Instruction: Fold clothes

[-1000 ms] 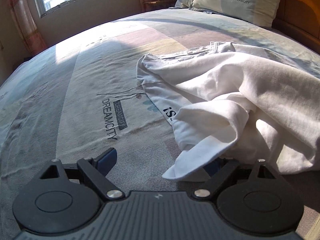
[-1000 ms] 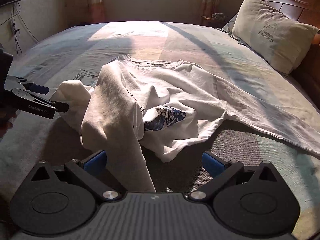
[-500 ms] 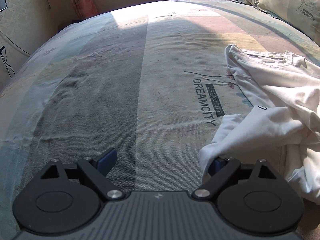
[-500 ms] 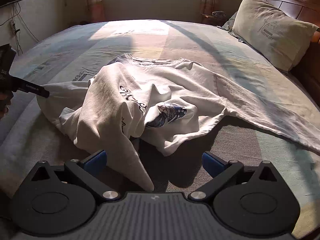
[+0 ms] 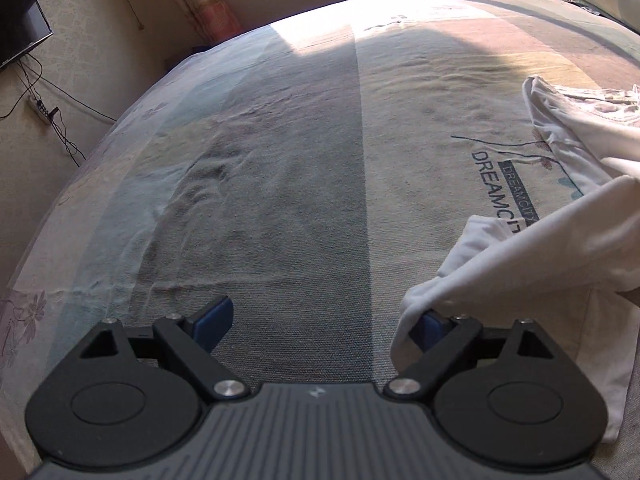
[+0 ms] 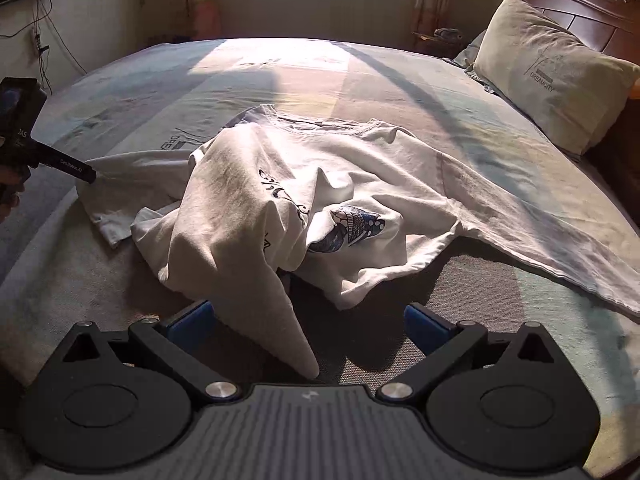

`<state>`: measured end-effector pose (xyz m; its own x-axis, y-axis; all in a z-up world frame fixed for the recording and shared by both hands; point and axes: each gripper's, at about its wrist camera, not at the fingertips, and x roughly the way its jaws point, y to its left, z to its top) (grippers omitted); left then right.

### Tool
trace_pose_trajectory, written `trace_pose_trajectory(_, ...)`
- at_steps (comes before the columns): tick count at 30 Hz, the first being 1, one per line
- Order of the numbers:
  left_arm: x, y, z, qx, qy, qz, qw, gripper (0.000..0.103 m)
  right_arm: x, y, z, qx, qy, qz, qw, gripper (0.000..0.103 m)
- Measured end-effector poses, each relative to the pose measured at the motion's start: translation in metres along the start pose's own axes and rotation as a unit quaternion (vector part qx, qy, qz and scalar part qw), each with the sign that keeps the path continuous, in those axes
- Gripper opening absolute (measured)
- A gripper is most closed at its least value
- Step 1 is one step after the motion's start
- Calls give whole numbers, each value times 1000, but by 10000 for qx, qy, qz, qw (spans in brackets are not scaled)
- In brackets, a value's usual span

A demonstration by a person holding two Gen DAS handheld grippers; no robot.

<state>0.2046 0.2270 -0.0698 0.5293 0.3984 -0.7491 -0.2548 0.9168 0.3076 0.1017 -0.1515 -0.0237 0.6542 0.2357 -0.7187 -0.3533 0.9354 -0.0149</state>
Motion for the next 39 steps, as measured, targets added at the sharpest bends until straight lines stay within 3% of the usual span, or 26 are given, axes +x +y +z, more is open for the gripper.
trace_pose_trajectory(4,-19,-14,-6,251,-134,-278,9992,91,0,4,-1,-53,1,37,10000,103)
trace_pose_trajectory(9,-48,-59,-12,542,-413,-1218,9902,91,2,13,0,-145,7,112,9998,103)
trace_pose_trajectory(12,-45,-89,-11,775,-417,-1299,9876,91,0,17,-1,-224,3,112,9997,103)
trace_pose_trajectory(16,-23,-106,-3,423,-245,-1345,9897,92,-3,16,-2,-188,-16,79,9998,103)
trace_pose_trajectory(19,-11,-99,-1,11,-126,-1381,9903,98,-4,13,-4,-112,-4,59,9999,103)
trace_pose_trajectory(22,-7,-83,-8,-356,103,-1604,9864,99,-4,12,-7,-63,30,60,10000,103)
trace_pose_trajectory(25,-16,-70,-25,-144,122,-1502,9885,101,-4,11,-9,-48,28,81,10000,103)
trace_pose_trajectory(32,-33,-18,-62,-345,329,-1598,9860,103,-2,10,-12,17,70,150,9999,103)
trace_pose_trajectory(39,-63,-36,-43,-68,-309,-1935,9806,101,-4,19,-13,-72,58,186,9998,103)
